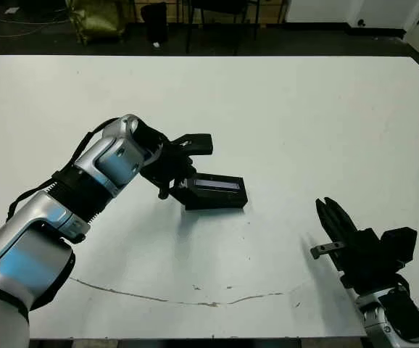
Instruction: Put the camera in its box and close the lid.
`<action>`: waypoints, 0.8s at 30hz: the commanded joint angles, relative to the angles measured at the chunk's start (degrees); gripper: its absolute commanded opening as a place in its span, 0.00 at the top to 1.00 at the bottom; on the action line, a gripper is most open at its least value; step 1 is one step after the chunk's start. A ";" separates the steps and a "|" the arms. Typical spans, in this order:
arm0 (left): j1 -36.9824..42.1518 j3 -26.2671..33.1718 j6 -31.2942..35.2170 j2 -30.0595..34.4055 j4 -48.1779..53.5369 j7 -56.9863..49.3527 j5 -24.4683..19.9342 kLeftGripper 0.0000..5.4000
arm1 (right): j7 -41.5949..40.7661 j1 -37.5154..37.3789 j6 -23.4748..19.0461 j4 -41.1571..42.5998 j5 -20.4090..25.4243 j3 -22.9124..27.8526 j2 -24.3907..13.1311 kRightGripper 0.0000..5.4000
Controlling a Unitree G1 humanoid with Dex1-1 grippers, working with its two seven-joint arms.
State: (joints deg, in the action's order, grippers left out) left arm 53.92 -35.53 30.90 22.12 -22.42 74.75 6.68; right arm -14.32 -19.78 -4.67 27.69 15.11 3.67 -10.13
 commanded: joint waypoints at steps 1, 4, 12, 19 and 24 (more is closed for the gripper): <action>-2.06 0.62 0.90 2.37 -1.12 -0.22 0.93 0.58 | -0.32 -0.44 -0.34 -0.93 0.05 0.36 -0.28 1.00; -3.55 1.14 0.82 3.07 -1.25 -0.56 0.94 0.58 | -1.04 -0.12 0.43 -2.13 0.39 0.70 -0.36 1.00; -5.60 1.32 0.25 4.04 -1.38 -1.82 1.99 0.58 | -0.89 -0.19 -0.30 -1.61 0.46 0.64 -0.35 1.00; -5.56 1.08 -0.67 3.76 -2.77 -0.91 1.64 0.58 | -0.93 -0.47 1.27 -2.35 -0.46 0.63 -0.25 1.00; -6.01 0.90 0.84 3.63 -2.46 -1.34 1.81 0.58 | -0.79 -0.81 0.73 -1.70 -0.15 0.70 -0.42 1.00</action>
State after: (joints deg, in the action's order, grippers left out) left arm 50.01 -34.21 29.55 22.83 -23.50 73.17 6.69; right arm -14.93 -19.95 -3.86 26.79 15.02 3.86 -10.25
